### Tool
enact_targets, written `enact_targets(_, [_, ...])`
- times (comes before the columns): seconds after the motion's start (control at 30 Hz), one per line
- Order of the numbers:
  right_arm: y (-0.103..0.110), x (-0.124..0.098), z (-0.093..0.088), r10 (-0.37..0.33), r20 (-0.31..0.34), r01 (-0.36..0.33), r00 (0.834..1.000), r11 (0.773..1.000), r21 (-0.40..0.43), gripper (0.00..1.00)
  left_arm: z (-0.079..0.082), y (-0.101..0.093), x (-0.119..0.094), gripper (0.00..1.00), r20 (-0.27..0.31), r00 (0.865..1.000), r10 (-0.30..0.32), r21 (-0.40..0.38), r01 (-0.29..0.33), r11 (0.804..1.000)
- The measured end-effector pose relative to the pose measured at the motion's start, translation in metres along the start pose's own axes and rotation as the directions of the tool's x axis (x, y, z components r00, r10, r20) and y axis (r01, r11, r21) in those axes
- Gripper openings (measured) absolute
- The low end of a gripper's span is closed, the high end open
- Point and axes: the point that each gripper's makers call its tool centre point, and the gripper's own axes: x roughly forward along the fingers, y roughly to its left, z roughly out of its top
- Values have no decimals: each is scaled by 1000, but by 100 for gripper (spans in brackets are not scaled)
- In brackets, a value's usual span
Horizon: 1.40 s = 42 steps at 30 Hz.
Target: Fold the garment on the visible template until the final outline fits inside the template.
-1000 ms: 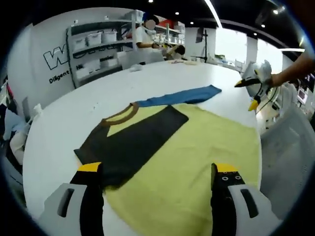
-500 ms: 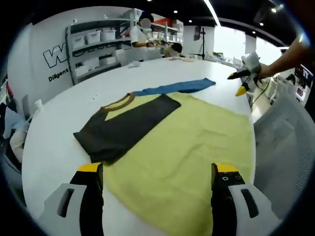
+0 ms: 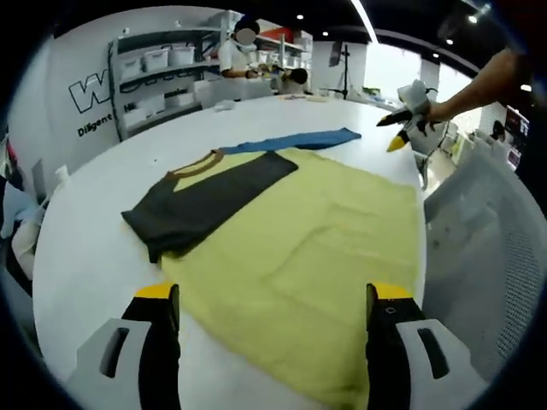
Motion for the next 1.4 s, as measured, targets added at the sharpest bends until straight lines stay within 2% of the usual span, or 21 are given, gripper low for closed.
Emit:
enact_targets(0.13, [-4, 4, 6, 0, 4, 0, 1000, 1000, -6, 99, -7, -3, -7, 87, -7, 1000, -3, 8, 3, 1000])
enact_targets(0.33, [-11, 12, 10, 6, -5, -6, 1000, 1000, -31, 99, -10, 1, -17, 87, 5, 1000, 12, -19, -12, 1000])
enact_targets(0.43, [-16, 16, 7, 7, -26, -8, 1000, 999, -52, 99, -7, 3, -23, 87, 37, 999, 20, -56, -18, 998])
enact_targets(0.63, [-20, 22, 3, 21, -50, -25, 999, 997, -69, 99, -11, 1, -31, 86, 48, 998, 28, -80, -24, 997])
enact_targets(0.87, [-27, 27, 6, 30, -47, -32, 998, 998, -45, 99, -17, -3, -39, 85, 51, 998, 33, -94, -28, 995])
enact_targets(1.13, [-35, 33, 12, 35, -35, -36, 999, 999, -20, 98, -12, -8, -42, 85, 71, 997, 32, -91, -25, 996])
enact_targets(1.4, [-49, 38, 9, 18, -65, -18, 998, 1000, 3, 94, -9, -12, -47, 84, 78, 996, 36, -96, -28, 995])
